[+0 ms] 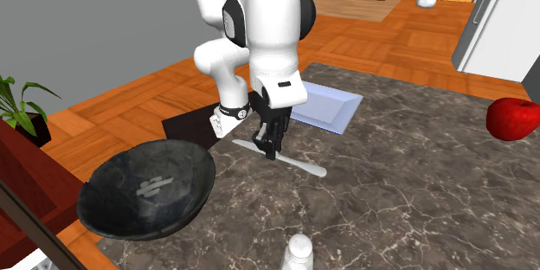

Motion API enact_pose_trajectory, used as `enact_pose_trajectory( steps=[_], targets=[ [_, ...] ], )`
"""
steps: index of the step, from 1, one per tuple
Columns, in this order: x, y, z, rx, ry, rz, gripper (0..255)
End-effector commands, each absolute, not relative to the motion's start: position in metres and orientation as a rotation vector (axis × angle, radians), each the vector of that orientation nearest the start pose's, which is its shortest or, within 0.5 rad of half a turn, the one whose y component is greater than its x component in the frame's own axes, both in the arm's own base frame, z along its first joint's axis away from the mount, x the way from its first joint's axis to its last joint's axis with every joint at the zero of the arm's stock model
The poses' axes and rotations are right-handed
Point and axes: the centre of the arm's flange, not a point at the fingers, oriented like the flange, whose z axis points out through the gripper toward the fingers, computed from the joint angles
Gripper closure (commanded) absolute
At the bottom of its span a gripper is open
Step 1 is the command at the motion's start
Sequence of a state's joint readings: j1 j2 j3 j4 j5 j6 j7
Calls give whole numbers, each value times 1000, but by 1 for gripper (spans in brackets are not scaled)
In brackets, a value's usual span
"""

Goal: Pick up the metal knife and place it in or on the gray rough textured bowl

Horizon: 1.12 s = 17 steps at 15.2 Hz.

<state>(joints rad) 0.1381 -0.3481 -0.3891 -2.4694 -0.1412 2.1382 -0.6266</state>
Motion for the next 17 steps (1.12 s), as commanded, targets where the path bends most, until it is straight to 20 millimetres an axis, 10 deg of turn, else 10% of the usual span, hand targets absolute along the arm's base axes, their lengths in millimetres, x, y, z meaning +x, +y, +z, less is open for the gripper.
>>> enact_pose_trajectory(
  steps=[1,17],
  targets=[
    [417,-114,411,-3043,-734,-4,255],
    [417,-114,495,-3043,-734,-4,255]
  ],
)
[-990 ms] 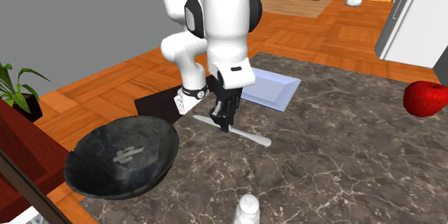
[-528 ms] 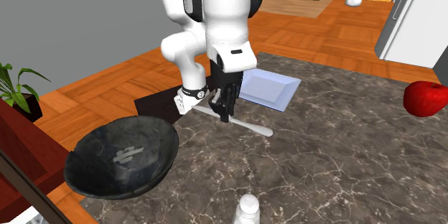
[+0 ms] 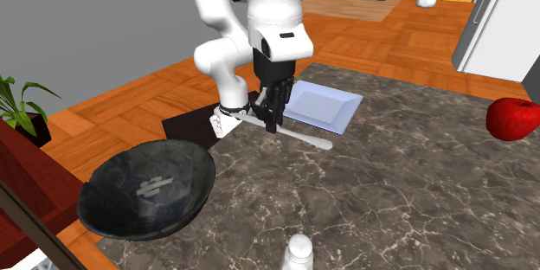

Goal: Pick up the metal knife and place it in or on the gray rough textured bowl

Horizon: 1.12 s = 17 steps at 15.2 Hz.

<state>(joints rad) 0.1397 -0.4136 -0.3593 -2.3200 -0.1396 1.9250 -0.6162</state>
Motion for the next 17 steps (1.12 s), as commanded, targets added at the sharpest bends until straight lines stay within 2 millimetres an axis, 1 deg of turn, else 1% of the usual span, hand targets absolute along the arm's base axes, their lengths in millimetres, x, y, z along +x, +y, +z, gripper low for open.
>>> enact_pose_trajectory(
  steps=[1,16,17],
  targets=[
    [417,-114,500,-3043,-734,-4,255],
    [417,-114,579,-3043,-734,-4,255],
    [417,-114,581,-3043,-734,-4,255]
  ],
)
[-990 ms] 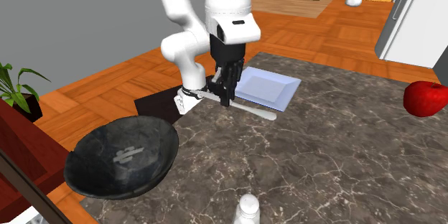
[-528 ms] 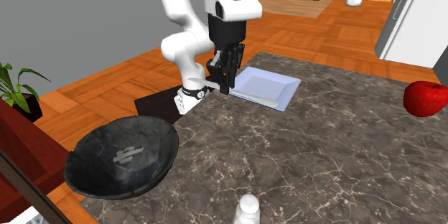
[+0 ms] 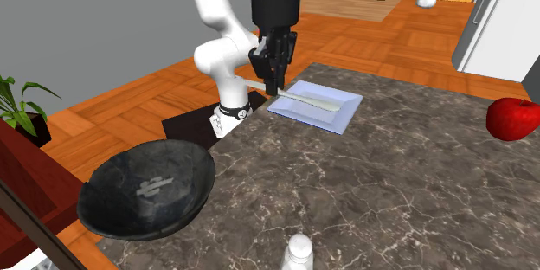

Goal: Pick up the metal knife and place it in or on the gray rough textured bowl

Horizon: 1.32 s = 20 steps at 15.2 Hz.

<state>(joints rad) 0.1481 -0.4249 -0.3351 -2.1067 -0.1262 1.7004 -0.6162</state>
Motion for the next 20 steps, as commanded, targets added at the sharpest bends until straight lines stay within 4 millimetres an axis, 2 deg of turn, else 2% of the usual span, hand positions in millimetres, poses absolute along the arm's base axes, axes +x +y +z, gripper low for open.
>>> enact_pose_trajectory(
  steps=[1,18,19,20],
  targets=[
    [418,-127,582,-3043,-734,-4,255],
    [424,-351,596,-3043,-734,-4,255],
    [424,-363,597,-3043,-734,-4,255],
    [424,-363,591,-3043,-734,-4,255]
  ],
)
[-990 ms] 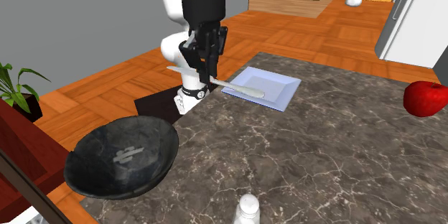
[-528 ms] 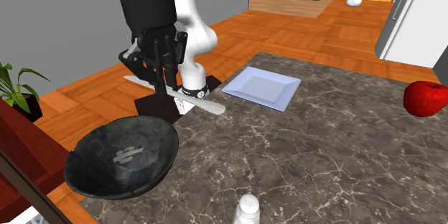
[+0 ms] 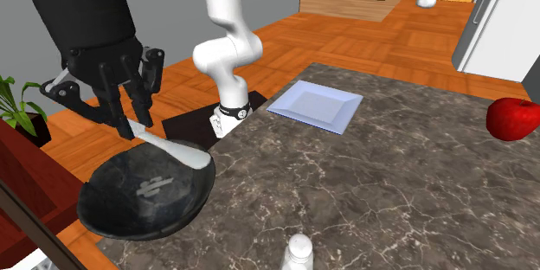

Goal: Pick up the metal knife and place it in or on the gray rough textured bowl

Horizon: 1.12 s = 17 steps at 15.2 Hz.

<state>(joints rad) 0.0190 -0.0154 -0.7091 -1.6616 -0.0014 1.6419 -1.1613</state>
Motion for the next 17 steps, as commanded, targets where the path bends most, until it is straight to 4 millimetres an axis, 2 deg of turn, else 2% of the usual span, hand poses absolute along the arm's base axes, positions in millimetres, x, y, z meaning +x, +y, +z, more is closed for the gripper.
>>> enact_pose_trajectory(
  steps=[1,15,17],
  targets=[
    [424,-363,586,-3043,-734,-4,255],
    [424,-363,511,-3043,-734,-4,255],
    [424,-363,511,-3043,-734,-4,255]
  ],
)
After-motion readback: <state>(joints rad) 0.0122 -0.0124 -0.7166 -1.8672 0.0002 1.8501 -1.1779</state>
